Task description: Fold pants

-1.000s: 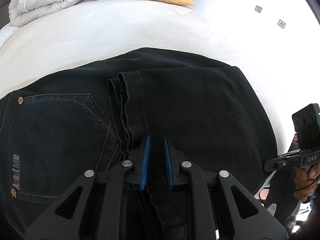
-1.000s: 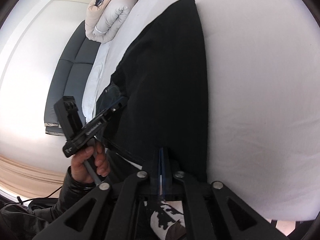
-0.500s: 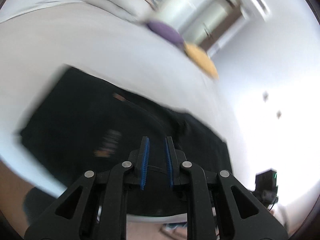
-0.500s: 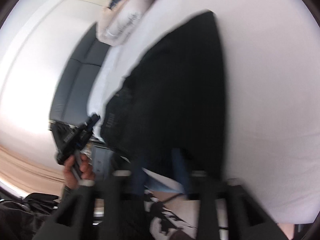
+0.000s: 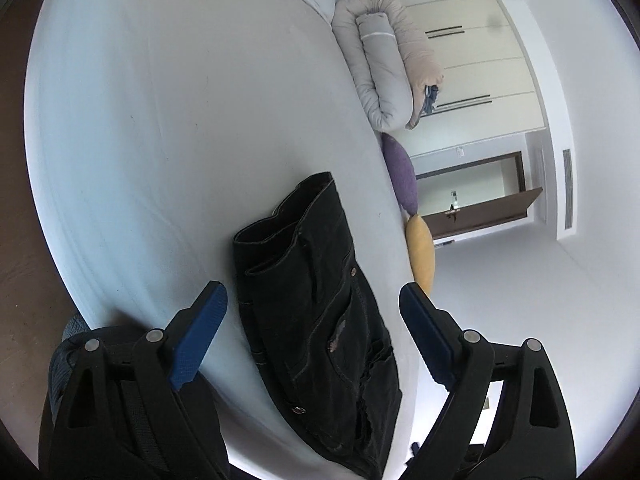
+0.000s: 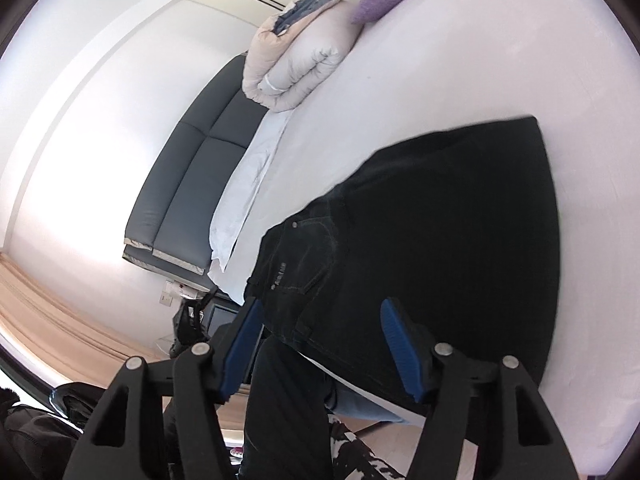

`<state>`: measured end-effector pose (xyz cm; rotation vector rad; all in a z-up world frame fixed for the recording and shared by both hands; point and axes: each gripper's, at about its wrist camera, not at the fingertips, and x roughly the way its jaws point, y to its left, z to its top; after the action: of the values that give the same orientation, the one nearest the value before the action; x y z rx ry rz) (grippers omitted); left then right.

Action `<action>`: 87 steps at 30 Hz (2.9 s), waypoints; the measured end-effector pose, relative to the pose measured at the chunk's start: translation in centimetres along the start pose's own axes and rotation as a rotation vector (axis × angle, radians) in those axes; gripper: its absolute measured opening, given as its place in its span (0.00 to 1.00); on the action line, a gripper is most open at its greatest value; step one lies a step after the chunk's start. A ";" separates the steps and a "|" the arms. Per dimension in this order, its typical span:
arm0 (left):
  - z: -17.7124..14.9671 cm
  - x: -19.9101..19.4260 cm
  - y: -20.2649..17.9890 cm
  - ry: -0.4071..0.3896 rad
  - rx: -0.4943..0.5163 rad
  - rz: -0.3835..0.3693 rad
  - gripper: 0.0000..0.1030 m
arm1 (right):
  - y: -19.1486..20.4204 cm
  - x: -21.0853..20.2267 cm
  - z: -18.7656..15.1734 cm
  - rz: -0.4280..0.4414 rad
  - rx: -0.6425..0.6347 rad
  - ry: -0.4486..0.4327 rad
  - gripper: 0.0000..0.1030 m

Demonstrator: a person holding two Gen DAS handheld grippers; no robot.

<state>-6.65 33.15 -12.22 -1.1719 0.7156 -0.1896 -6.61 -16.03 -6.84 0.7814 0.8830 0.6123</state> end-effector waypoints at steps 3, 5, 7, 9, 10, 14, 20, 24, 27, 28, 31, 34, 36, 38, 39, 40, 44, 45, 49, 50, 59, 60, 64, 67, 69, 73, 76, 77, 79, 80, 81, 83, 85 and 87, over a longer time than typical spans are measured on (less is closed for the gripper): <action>0.5 1.1 1.3 0.022 -0.044 -0.018 0.85 | 0.7 0.5 0.5 0.005 -0.020 0.001 0.56; 0.3 2.2 2.3 0.028 -0.063 -0.027 0.85 | 1.0 1.0 0.9 0.009 -0.031 0.003 0.49; 0.2 3.0 2.7 0.029 -0.065 -0.037 0.85 | 1.2 1.4 1.1 0.008 -0.039 0.009 0.42; 0.0 3.3 3.2 0.032 -0.071 -0.056 0.85 | 1.4 2.2 1.3 0.014 -0.044 0.016 0.35; -0.1 3.4 3.1 0.031 -0.082 -0.068 0.85 | 1.5 2.3 1.4 0.021 -0.047 0.017 0.33; -0.1 4.0 3.2 0.037 -0.110 -0.110 0.82 | 1.4 3.2 1.6 0.033 -0.044 0.023 0.28; -0.6 6.1 4.0 0.083 -0.174 -0.153 0.49 | 1.1 4.8 2.4 0.019 -0.035 0.045 0.24; -0.9 7.4 4.8 0.088 -0.204 -0.154 0.28 | 1.4 6.7 3.3 -0.010 -0.048 0.082 0.22; -1.0 7.7 5.1 0.085 -0.182 -0.145 0.24 | 1.9 8.5 4.0 -0.019 -0.061 0.113 0.21; -1.0 7.9 5.1 0.083 -0.165 -0.139 0.24 | 2.2 9.3 4.2 -0.022 -0.067 0.125 0.21; -0.8 7.8 4.2 0.073 -0.097 -0.109 0.22 | 2.6 12.0 4.7 -0.043 -0.071 0.176 0.21; -0.6 7.4 2.4 0.063 0.005 -0.071 0.21 | 2.6 14.9 4.8 -0.077 -0.069 0.228 0.21; -0.5 7.2 1.2 0.059 0.055 -0.051 0.21 | 2.2 16.7 4.8 -0.098 -0.053 0.257 0.21; -0.5 6.9 0.1 0.055 0.113 -0.030 0.21 | 1.5 18.3 5.0 -0.145 -0.034 0.283 0.21; -0.5 6.8 -0.6 0.054 0.135 -0.023 0.21 | 1.1 18.7 5.0 -0.165 -0.025 0.292 0.21; -0.6 6.8 -1.2 0.050 0.162 -0.015 0.21 | 0.6 19.1 5.1 -0.180 -0.006 0.298 0.19; -0.6 6.5 -3.7 0.041 0.231 -0.002 0.21 | -1.0 19.6 5.4 -0.211 0.049 0.300 0.00; -0.7 6.6 -4.3 0.039 0.248 -0.002 0.21 | -1.3 19.6 5.4 -0.209 0.052 0.301 0.00; -1.3 6.7 -7.4 0.034 0.349 0.003 0.21 | -1.6 19.6 5.0 -0.237 0.025 0.288 0.00; -1.5 6.7 -8.1 0.034 0.370 0.003 0.21 | -1.4 19.7 4.8 -0.249 0.011 0.283 0.00; -4.9 8.6 -17.3 0.072 0.594 -0.016 0.21 | -2.5 17.5 5.1 -0.167 0.067 0.237 0.02; -6.0 9.0 -18.7 0.086 0.642 -0.017 0.21 | -2.7 16.6 5.2 -0.139 0.095 0.217 0.07; -11.0 11.4 -23.6 0.148 0.830 -0.008 0.21 | -3.8 9.9 6.1 0.002 0.172 0.033 0.79; -16.5 13.4 -25.9 0.224 0.977 -0.005 0.21 | -5.6 5.5 6.9 0.082 0.222 -0.012 0.83; -20.7 14.7 -26.8 0.274 1.091 0.009 0.21 | -6.5 3.5 7.1 0.097 0.233 -0.004 0.83; -27.3 17.7 -26.8 0.365 1.278 0.056 0.21 | -7.5 1.6 6.7 0.131 0.218 0.020 0.83; -30.3 19.3 -26.2 0.418 1.341 0.085 0.21 | -9.0 0.9 6.3 0.124 0.226 0.040 0.83; -31.3 19.4 -26.2 0.422 1.377 0.092 0.21 | -9.7 1.0 6.1 0.096 0.236 0.053 0.83; -33.5 19.4 -26.2 0.427 1.464 0.109 0.21 | -9.9 1.7 5.7 0.077 0.250 0.067 0.83; -34.7 19.2 -26.0 0.429 1.503 0.117 0.21 | -10.4 1.7 5.9 0.076 0.249 0.069 0.83; -35.4 19.2 -25.9 0.428 1.529 0.124 0.21 | -10.4 2.0 6.1 0.074 0.241 0.070 0.83; -36.9 19.4 -26.0 0.421 1.578 0.144 0.21 | -9.9 2.3 6.4 0.042 0.211 0.074 0.82; -37.9 19.5 -25.8 0.419 1.595 0.144 0.21 | -9.2 3.4 6.2 -0.010 0.193 0.089 0.72; -37.9 20.0 -26.0 0.420 1.599 0.131 0.21 | -10.0 3.9 6.3 -0.045 0.210 0.115 0.56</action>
<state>-8.36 -16.45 -4.89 0.4589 0.7081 -0.7370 2.17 -21.02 -14.10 0.9196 1.0801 0.5341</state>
